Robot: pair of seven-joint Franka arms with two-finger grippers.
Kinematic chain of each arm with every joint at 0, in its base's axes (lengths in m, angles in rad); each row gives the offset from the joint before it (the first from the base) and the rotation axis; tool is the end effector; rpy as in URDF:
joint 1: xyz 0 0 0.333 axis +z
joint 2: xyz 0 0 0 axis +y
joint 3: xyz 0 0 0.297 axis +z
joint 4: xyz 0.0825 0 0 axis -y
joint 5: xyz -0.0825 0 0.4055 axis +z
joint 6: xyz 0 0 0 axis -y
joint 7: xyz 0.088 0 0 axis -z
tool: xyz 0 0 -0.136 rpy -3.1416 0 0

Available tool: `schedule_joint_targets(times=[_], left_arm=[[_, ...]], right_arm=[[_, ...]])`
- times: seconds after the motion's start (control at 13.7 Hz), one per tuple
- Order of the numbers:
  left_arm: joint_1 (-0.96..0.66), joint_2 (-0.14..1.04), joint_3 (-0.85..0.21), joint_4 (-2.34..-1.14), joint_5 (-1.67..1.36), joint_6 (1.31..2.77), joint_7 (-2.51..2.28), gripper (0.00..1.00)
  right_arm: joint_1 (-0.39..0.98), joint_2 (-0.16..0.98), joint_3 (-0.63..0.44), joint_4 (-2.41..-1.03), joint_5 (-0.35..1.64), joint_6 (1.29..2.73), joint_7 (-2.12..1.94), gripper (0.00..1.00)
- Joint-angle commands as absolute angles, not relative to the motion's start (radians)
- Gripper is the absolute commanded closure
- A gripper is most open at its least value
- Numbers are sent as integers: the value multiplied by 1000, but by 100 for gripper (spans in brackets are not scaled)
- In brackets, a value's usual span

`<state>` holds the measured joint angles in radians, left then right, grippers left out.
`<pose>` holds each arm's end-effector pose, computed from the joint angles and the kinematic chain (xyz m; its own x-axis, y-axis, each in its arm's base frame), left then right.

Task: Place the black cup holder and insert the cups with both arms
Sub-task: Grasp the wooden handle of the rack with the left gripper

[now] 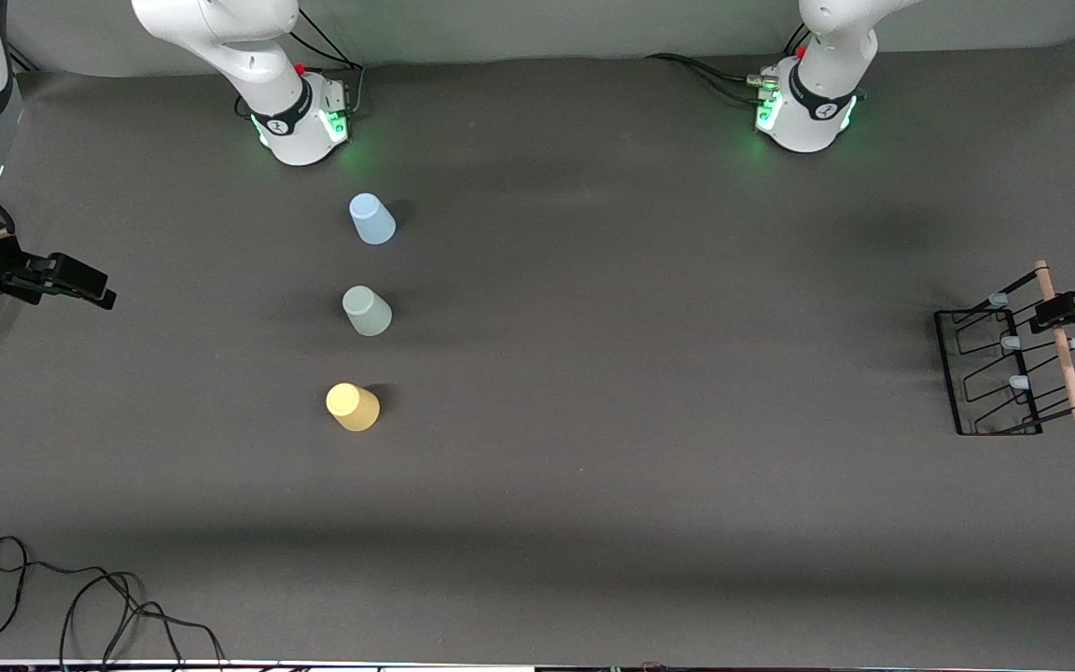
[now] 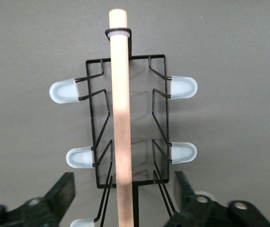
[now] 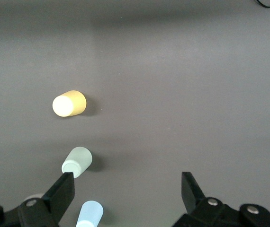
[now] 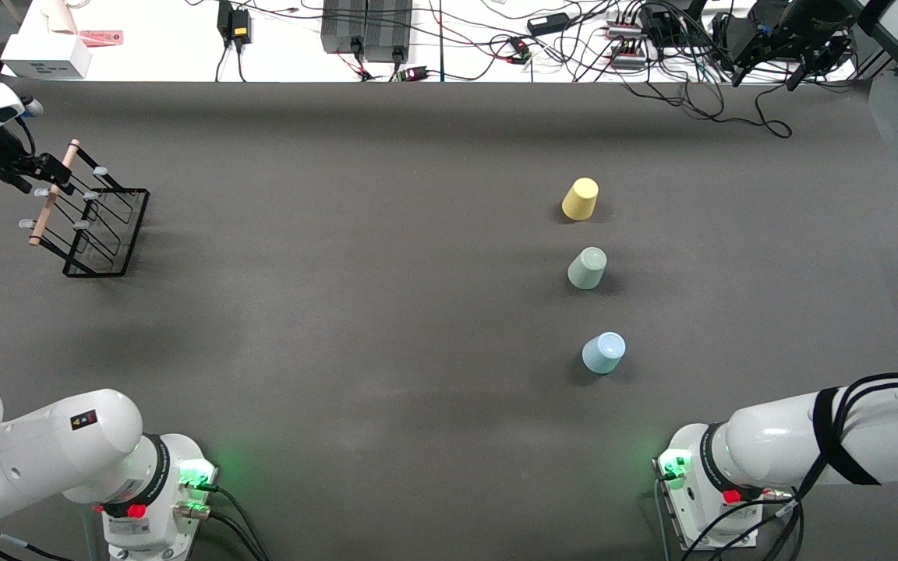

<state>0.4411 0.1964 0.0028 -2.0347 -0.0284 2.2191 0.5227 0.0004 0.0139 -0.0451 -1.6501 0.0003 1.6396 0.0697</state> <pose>0.5390 0.2546 0.2876 0.9981 -0.0615 0.0004 -0.0615 -0.9978 0.0250 0.5821 -0.0259 0.5351 0.9932 -0.1142 -0.0243 -0.1142 -0.9935 0.0020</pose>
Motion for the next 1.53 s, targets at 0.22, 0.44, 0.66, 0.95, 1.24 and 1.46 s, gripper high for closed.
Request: schedule_joint_targets(times=[0.22, 0.44, 0.66, 0.95, 1.24, 1.46], left_arm=[[440, 193, 6, -2045, -41, 2230, 508, 100], [443, 193, 6, -2043, -41, 2230, 508, 100], [445, 183, 6, -1994, -58, 2189, 503, 100], [434, 181, 5, -1746, -61, 1904, 492, 100], [318, 178, -8, -1625, -61, 1798, 389, 100], [148, 193, -8, -1501, -63, 1695, 240, 100]], right_arm=[[6, 18, -48, -1635, -21, 1618, 52, 0], [6, 18, -48, -1637, -21, 1618, 54, 0], [6, 18, -48, -1637, -21, 1618, 54, 0], [6, 18, -48, -1635, -21, 1618, 54, 0], [6, 18, -49, -1635, -21, 1618, 52, 0], [6, 18, -51, -1637, -21, 1618, 52, 0]])
